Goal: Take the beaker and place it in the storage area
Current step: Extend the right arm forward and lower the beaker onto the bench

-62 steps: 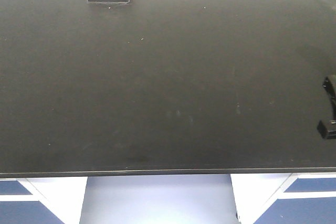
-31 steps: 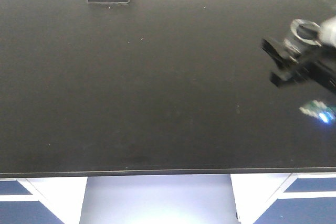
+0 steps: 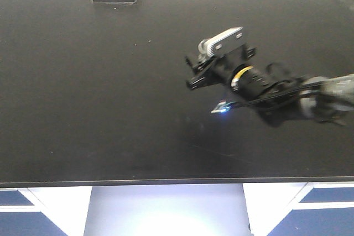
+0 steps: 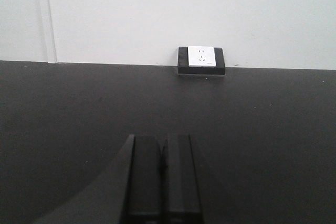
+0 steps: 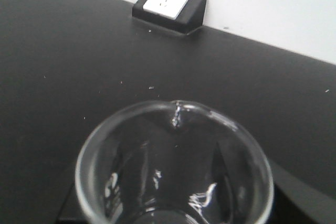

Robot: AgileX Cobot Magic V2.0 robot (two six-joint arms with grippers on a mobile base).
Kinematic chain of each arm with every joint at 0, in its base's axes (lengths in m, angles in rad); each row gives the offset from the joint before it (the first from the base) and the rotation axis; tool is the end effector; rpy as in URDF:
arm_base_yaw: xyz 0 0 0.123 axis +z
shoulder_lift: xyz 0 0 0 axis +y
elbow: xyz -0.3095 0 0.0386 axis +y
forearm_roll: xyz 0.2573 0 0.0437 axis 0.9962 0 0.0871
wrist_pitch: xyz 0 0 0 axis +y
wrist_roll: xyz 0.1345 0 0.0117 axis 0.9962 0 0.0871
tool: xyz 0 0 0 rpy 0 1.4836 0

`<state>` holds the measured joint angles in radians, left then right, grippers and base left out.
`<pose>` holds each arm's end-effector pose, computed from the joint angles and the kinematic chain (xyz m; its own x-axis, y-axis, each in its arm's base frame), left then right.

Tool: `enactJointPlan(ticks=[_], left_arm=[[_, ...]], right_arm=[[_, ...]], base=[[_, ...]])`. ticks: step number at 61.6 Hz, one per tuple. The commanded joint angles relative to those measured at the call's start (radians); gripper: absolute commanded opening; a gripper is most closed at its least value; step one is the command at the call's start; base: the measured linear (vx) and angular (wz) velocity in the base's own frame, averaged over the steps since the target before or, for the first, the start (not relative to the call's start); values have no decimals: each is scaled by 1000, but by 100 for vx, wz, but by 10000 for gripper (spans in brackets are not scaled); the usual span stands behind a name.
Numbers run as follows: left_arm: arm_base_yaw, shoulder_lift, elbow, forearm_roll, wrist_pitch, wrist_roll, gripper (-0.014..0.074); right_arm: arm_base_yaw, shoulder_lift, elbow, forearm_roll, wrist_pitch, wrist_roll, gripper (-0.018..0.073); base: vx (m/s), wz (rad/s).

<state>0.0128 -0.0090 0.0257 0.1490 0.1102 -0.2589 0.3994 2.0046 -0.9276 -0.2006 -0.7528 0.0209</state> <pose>0.0830 0.0033 0.1930 -0.0350 -0.1110 -0.9932 -0.0332 0.9934 -0.1099 0.4122 0.1940 0.1490 -0.1596 -0.2030 -0.9661 -0.5313 0.8425 -0.0892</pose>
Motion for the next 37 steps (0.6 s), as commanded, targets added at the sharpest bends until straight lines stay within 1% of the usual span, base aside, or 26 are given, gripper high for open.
enactJointPlan(ticks=[1,12,27,37], left_arm=[[-6,-19,22,-6,-84,-6,-8],[-6,-19,22,-6,-84,-6,-8],[-6,-19,22,-6,-84,-6,-8],[-6,-19,22,-6,-84,-6,-8]], right_arm=[[26,19,-65,44,-120,-39,0],[55,105,-116,45,-131,-32,0],[55,170,-129,41,-182,-29,0],[55,193,-129,40,-188,-29,0]], base=[[0,0],[0,0],[0,0],[0,0]])
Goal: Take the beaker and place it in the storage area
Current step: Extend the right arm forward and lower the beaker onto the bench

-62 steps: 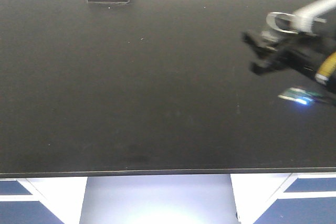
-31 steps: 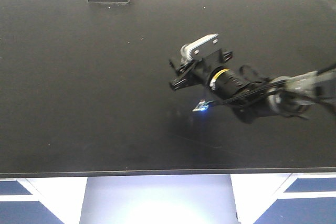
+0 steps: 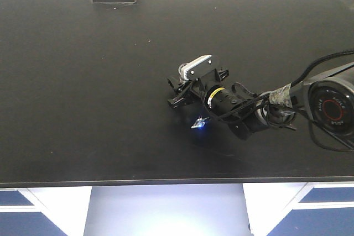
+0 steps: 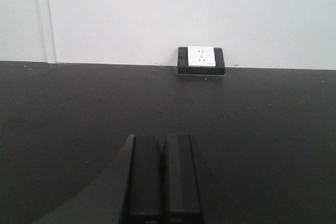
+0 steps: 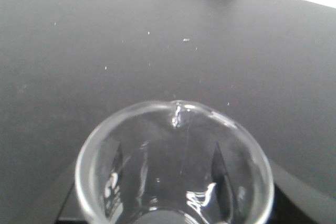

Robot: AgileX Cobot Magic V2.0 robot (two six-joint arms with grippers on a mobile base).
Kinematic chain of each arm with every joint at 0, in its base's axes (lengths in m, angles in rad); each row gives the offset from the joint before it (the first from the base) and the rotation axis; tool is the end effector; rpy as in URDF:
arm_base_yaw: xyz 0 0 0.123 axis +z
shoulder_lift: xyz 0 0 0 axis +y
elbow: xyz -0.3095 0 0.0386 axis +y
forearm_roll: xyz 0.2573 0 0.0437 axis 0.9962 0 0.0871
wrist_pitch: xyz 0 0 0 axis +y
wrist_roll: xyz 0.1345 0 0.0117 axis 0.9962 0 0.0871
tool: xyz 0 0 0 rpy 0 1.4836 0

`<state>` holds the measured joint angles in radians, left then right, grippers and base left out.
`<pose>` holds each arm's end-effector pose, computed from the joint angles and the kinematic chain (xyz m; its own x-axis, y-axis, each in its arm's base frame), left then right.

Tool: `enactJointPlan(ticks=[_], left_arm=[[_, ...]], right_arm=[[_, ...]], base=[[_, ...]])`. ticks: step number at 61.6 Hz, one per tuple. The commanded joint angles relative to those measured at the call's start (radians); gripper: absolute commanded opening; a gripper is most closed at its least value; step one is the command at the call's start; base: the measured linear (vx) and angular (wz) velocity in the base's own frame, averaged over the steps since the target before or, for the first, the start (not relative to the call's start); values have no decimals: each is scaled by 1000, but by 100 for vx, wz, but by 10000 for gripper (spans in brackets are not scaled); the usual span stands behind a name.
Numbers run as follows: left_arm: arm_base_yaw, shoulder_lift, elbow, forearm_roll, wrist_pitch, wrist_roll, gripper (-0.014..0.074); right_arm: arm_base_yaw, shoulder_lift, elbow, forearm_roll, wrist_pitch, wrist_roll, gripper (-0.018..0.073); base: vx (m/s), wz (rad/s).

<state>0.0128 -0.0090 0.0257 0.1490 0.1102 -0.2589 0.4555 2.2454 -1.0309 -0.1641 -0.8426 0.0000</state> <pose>0.0830 0.0033 0.1930 -0.0350 -0.1110 -0.9932 -0.0332 0.9934 -0.1099 0.4261 0.2270 0.0761 -0.1972 -0.2176 -0.9559 -0.5665 0.8211 -0.0701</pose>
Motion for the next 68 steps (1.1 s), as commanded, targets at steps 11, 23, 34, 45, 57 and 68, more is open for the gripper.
enactJointPlan(ticks=[11,23,34,45,57,68], left_arm=[[-6,-19,22,-6,-84,-6,-8],[-6,-19,22,-6,-84,-6,-8],[-6,-19,22,-6,-84,-6,-8],[-6,-19,22,-6,-84,-6,-8],[-6,-19,22,-6,-84,-6,-8],[-6,-19,22,-6,-84,-6,-8]], right_arm=[[-2,-10,-25,3,-161,-8,0],[-2,20,-25,3,-200,11,3],[-2,36,-25,3,-203,11,6],[-2,38,-25,-49,-227,11,64],[-2,38,-25,-113,-246,19,239],[-2,38,-25,-94,-240,41,435]], base=[[0,0],[0,0],[0,0],[0,0],[0,0],[0,0]])
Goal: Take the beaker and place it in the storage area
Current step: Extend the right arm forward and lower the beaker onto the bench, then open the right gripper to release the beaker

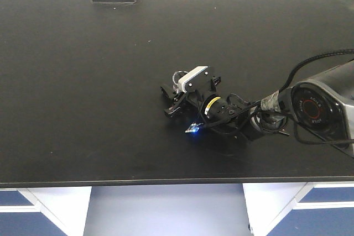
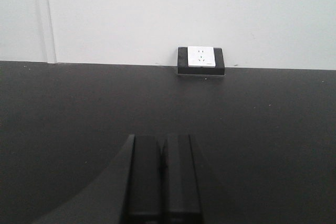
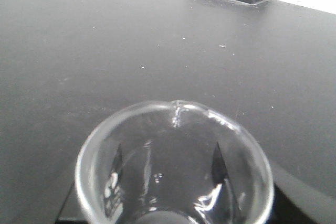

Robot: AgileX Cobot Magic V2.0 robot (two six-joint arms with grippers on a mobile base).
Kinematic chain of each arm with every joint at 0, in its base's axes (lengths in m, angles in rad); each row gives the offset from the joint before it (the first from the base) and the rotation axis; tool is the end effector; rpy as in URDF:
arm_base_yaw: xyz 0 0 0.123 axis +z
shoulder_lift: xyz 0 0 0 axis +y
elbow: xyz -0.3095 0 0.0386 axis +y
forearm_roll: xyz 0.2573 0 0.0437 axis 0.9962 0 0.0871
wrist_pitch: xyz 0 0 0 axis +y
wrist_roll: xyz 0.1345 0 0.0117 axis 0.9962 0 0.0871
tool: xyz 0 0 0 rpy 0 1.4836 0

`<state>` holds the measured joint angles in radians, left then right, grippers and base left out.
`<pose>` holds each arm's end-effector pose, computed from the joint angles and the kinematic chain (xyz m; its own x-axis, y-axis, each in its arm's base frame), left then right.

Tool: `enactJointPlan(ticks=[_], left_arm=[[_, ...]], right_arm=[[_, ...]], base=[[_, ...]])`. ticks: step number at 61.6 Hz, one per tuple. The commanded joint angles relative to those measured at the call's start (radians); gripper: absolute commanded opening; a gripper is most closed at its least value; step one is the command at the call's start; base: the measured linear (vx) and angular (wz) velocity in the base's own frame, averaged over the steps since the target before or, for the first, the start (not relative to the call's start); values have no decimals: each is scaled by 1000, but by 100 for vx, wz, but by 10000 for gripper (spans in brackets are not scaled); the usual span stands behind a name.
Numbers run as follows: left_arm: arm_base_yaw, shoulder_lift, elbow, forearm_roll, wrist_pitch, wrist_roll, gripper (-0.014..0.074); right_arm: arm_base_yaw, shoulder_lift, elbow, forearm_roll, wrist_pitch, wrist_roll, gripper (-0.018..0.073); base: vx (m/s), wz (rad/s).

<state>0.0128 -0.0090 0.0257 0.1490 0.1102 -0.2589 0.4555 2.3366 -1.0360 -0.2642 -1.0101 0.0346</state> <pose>0.0830 0.0033 0.1930 -0.0350 -0.1110 -0.9932 -0.0332 0.9934 -0.1099 0.4194 0.2387 0.0543 -0.1269 -0.1795 -0.9755 -0.6403 0.7659 -0.0576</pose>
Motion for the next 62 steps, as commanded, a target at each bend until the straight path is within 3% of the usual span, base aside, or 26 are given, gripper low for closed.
enactJointPlan(ticks=[1,12,52,62], left_arm=[[-6,-19,22,-6,-84,-6,-8],[-6,-19,22,-6,-84,-6,-8],[-6,-19,22,-6,-84,-6,-8],[-6,-19,22,-6,-84,-6,-8]], right_arm=[[-2,-53,-20,6,-72,7,448],[-2,-53,-20,6,-50,9,536],[-2,-170,-17,-2,109,107,537],[-2,-193,9,-55,124,112,537]], base=[[0,0],[0,0],[0,0],[0,0]])
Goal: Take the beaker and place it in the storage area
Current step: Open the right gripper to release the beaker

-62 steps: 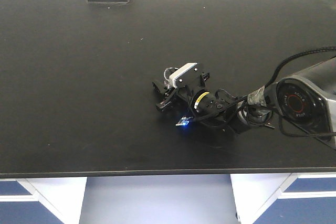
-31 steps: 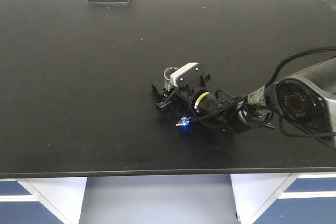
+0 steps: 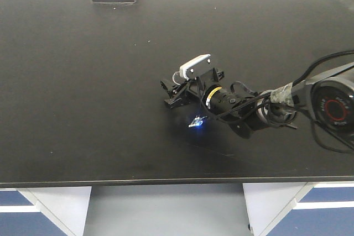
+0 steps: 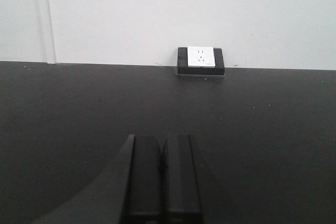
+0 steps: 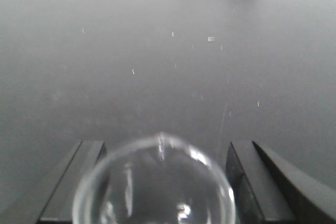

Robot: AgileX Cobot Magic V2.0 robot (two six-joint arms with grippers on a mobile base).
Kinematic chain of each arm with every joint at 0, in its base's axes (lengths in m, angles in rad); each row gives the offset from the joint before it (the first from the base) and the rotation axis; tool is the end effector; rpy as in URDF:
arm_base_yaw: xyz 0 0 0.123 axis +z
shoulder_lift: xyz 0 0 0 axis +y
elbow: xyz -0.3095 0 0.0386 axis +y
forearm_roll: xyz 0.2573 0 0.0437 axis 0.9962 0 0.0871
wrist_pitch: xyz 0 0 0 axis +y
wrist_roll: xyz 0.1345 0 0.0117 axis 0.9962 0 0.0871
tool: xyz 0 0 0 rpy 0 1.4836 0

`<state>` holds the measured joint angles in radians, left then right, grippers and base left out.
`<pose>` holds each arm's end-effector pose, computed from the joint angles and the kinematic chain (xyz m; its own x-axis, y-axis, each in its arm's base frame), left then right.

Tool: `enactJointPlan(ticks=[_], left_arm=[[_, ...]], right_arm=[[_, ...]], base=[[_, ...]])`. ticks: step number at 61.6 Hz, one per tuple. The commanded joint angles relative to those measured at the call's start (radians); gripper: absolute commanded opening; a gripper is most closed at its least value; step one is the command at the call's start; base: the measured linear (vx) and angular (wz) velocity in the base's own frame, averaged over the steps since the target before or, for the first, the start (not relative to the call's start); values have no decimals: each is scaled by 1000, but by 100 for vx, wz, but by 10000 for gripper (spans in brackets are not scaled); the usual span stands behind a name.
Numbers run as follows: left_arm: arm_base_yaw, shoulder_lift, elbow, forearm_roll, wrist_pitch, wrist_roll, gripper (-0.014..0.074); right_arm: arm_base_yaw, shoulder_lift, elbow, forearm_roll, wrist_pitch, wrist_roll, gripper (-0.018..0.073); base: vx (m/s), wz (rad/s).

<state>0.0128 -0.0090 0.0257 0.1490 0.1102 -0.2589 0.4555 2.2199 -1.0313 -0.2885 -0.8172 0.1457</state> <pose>0.0830 0.0033 0.1930 -0.0350 -0.1110 -0.9932 -0.0332 0.9934 -0.1099 0.4190 0.2364 0.0840 -0.2363 -0.1753 -0.9557 -0.6219 0.7830 0.0102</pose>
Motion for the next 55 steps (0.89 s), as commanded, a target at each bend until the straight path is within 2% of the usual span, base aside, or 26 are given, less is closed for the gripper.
enactJointPlan(ticks=[1,15,29,39,55], left_arm=[[-6,-19,22,-6,-84,-6,-8],[-6,-19,22,-6,-84,-6,-8],[-6,-19,22,-6,-84,-6,-8],[-6,-19,22,-6,-84,-6,-8],[-6,-19,22,-6,-84,-6,-8]], right_arm=[[-2,-78,14,-30,-74,0,537],[-5,-162,209,51,-218,-52,536],[-5,-367,391,63,-183,-67,536],[-5,-585,466,65,-43,-60,536],[-2,-1030,485,69,376,-54,536]], base=[[0,0],[0,0],[0,0],[0,0],[0,0]])
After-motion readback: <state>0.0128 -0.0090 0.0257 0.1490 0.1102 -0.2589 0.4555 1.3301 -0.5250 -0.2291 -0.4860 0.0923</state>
